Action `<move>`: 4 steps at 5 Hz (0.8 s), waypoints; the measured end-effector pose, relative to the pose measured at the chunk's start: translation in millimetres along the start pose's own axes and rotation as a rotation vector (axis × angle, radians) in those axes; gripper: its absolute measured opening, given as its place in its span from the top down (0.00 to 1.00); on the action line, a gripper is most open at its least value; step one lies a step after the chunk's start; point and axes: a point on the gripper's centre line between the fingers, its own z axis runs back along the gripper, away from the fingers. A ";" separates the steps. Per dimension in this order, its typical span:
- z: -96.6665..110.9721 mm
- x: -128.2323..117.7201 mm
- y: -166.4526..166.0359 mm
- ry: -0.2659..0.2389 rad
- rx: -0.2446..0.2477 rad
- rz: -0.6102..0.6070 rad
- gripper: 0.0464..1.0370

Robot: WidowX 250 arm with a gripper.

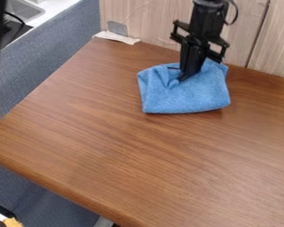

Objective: Unfold the cloth from top left to bottom right

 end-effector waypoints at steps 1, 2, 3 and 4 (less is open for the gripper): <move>25.5 -11.7 -4.9 -0.054 0.019 -0.002 0.99; 51.3 -26.2 -23.0 -0.121 0.038 -0.039 0.99; 62.0 -43.4 -45.0 -0.147 0.053 -0.095 0.99; 59.1 -67.1 -72.1 -0.144 0.054 -0.175 0.99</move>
